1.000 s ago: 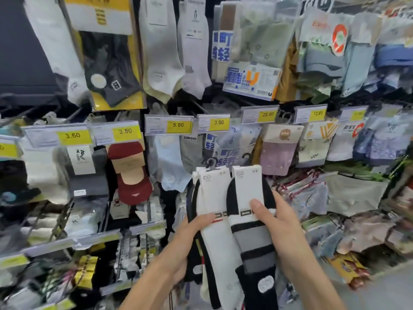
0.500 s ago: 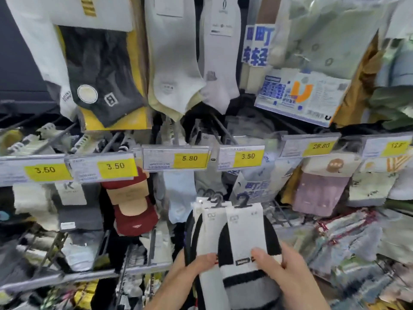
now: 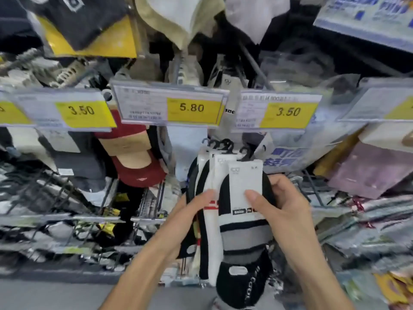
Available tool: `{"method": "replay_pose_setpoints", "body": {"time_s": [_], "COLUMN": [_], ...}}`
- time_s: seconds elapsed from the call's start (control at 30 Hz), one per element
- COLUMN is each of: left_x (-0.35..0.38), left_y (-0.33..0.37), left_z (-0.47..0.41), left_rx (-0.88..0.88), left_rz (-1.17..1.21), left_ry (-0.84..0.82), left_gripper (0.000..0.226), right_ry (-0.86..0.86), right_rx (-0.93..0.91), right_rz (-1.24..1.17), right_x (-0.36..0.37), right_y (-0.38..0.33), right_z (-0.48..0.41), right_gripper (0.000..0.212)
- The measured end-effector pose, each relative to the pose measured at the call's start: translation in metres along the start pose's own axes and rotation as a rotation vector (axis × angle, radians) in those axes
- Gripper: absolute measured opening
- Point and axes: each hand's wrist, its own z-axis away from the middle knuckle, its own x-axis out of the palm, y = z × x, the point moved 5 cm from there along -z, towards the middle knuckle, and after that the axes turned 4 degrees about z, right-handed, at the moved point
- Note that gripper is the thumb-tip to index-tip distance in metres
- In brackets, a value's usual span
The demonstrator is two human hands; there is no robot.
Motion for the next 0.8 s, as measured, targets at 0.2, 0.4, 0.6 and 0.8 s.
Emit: {"method": "replay_pose_setpoints", "body": {"time_s": [0.2, 0.4, 0.6, 0.8], "left_x": [-0.003, -0.003, -0.038, -0.045], "left_y": [0.004, 0.031, 0.028, 0.024], "left_z": [0.005, 0.002, -0.015, -0.021], "left_rx": [0.128, 0.238, 0.121, 0.036], "left_rz": [0.047, 0.06, 0.132, 0.135], "left_ry": [-0.039, -0.03, 0.101, 0.067], "left_gripper": [0.034, 0.034, 0.066, 0.103], "right_ry": [0.057, 0.026, 0.328, 0.335], "right_rx": [-0.059, -0.079, -0.207, -0.33], "right_rz": [-0.066, -0.12, -0.151, 0.076], "right_x": [0.02, 0.033, 0.012, 0.013], "right_y": [0.004, -0.009, -0.022, -0.05], "right_z": [-0.001, -0.004, -0.018, -0.058], "right_gripper": [0.017, 0.013, 0.018, 0.03]}}
